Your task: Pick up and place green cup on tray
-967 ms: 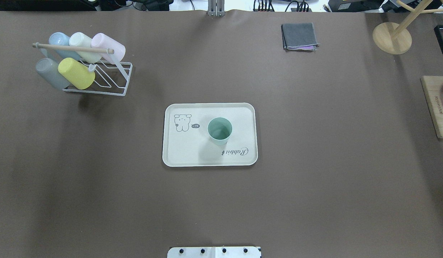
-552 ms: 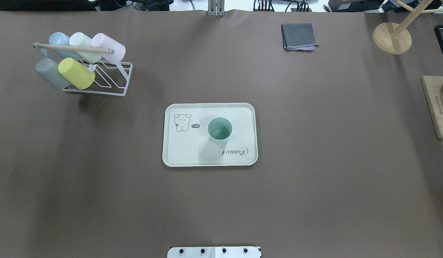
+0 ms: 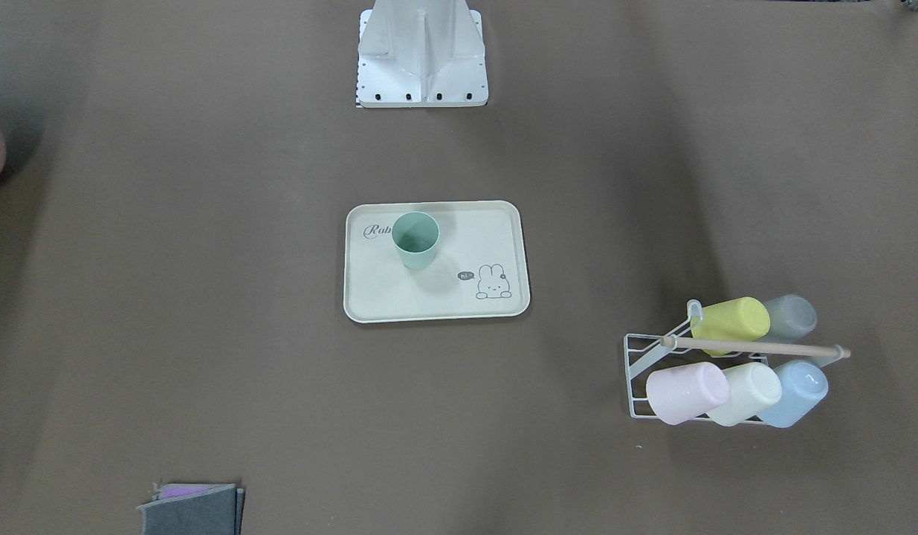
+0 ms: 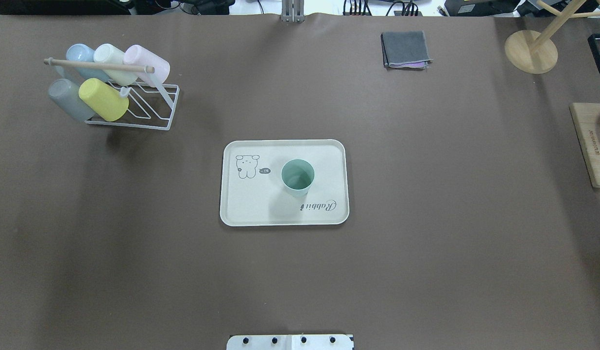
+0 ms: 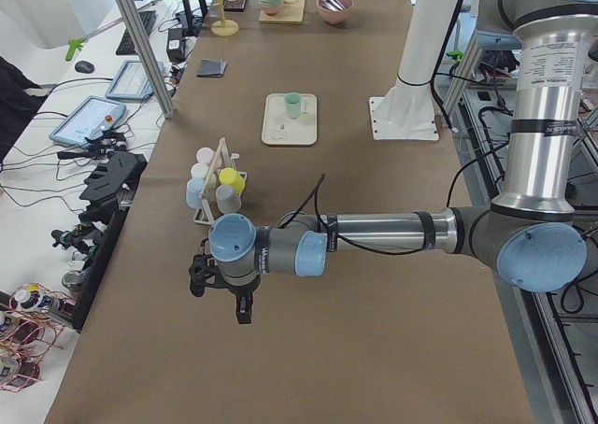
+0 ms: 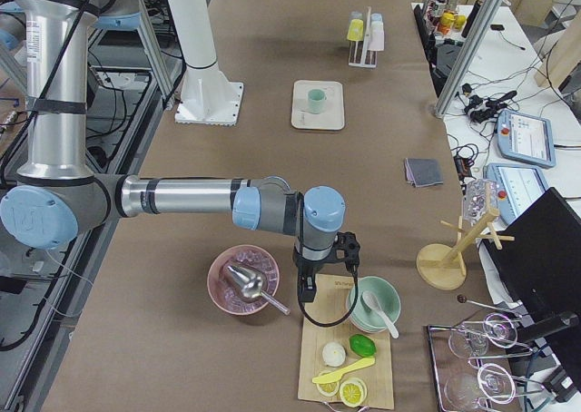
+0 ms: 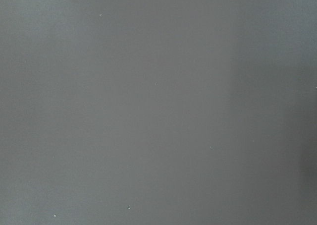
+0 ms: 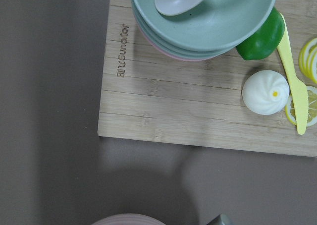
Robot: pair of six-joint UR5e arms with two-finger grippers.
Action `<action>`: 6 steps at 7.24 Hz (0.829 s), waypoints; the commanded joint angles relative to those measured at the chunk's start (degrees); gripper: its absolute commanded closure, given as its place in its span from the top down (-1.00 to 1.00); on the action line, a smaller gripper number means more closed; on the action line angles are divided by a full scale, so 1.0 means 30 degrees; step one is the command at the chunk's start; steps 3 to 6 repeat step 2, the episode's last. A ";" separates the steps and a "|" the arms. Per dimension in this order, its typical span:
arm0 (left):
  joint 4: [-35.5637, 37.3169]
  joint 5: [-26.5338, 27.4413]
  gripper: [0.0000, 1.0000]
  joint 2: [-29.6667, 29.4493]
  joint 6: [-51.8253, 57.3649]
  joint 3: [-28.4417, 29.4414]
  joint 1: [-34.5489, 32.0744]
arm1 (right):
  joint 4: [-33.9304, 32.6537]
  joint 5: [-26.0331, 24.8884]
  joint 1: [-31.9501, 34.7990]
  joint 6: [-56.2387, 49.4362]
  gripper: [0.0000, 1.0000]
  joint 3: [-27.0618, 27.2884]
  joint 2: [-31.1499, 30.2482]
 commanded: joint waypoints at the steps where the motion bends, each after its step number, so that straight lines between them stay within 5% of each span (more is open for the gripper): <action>1: 0.0022 0.0000 0.98 -0.0047 0.0000 0.0017 0.0000 | 0.0022 0.0000 0.0000 0.0002 1.00 0.0005 0.0000; 6: 0.0022 0.0000 0.98 -0.0047 0.0000 0.0017 0.0000 | -0.0007 0.0000 0.0000 0.0002 1.00 0.0005 0.0000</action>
